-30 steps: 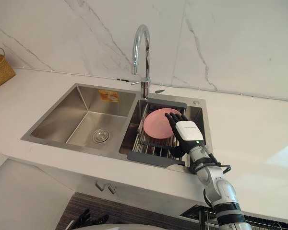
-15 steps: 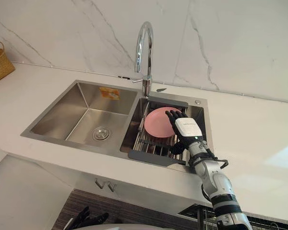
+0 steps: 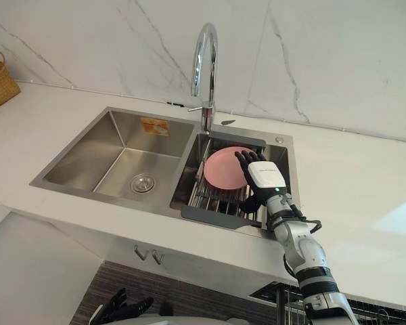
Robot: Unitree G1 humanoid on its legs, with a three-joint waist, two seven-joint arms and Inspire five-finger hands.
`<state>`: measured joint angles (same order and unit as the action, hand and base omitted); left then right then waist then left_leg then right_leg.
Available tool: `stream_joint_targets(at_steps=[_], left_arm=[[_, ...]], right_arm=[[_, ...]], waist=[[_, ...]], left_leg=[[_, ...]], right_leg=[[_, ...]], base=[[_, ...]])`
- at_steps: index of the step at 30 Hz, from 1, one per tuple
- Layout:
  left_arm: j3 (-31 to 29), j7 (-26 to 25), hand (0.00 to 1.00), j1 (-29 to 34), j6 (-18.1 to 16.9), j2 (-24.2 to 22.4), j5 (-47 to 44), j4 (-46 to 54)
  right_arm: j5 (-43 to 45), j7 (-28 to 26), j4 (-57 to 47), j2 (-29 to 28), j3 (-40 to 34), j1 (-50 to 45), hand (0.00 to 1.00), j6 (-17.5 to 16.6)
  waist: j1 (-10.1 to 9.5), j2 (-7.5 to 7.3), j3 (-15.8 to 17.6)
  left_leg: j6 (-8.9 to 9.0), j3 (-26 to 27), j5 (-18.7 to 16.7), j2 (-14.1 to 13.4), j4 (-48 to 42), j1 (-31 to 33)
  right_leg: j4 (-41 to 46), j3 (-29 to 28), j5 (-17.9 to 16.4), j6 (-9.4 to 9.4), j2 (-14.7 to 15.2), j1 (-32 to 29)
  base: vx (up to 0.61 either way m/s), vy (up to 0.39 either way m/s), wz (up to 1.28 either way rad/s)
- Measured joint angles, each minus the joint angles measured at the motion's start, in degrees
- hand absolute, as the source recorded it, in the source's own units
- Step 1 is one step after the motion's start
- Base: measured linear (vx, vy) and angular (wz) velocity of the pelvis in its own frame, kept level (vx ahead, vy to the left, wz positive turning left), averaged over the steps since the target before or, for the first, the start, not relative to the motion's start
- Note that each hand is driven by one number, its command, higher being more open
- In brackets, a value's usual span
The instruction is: Walk over to the sink, pick up the cup, carry it to the dishwasher, place the cup inside the dishwasher, then close the dishwasher door
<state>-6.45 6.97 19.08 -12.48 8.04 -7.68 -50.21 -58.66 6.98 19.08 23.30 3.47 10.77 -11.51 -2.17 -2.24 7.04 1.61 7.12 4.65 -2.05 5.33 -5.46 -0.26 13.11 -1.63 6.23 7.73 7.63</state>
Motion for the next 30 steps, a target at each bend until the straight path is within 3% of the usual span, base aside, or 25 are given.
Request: stream_joint_targets(at_steps=[7, 15, 21, 30], left_arm=[[-0.04, 0.44, 1.0, 0.0, -0.28, 0.19, 0.0, 0.12], [-0.05, 0.45, 1.0, 0.0, -0.4, 0.12, 0.01, 0.14], [-0.08, 0.44, 1.0, 0.0, -0.52, 0.0, 0.02, 0.06], [-0.05, 0.44, 1.0, -0.05, -0.5, -0.26, 0.36, 0.05]], right_arm=[[1.41, -0.01, 0.22, 1.45, 1.5, 1.19, 1.0, -0.4], [15.6, -2.39, 0.87, 1.2, 1.19, 1.12, 1.0, 1.33], [20.18, -4.07, 0.55, -0.15, -1.65, -0.12, 1.0, 1.21], [21.01, -6.9, -0.37, -0.6, -3.06, -0.24, 1.0, 0.22]], waist=[[-0.01, -0.2, 0.1], [0.23, -0.02, 0.21], [0.61, 0.17, 0.31], [0.78, 0.74, 0.53]], left_leg=[[0.0, 0.16, 0.0, 0.03, 0.0, 0.66], [0.02, 0.24, 0.0, -0.05, -0.01, 0.92], [-0.14, 0.24, 0.1, -0.13, -0.02, 0.85], [-0.13, 0.55, 0.1, -0.18, -0.01, 0.68]], right_leg=[[0.01, 0.01, 0.04, -0.02, 0.08, -0.77], [-0.01, 0.09, 0.2, 0.01, 0.05, -1.04], [0.03, 0.15, 0.93, -0.09, -0.05, -0.9], [0.22, 0.06, 0.92, -0.1, -0.06, -0.84]], base=[[0.0, 0.0, 0.0], [0.0, 0.0, 0.0], [0.0, 0.0, 0.0], [0.0, 0.0, 0.0]])
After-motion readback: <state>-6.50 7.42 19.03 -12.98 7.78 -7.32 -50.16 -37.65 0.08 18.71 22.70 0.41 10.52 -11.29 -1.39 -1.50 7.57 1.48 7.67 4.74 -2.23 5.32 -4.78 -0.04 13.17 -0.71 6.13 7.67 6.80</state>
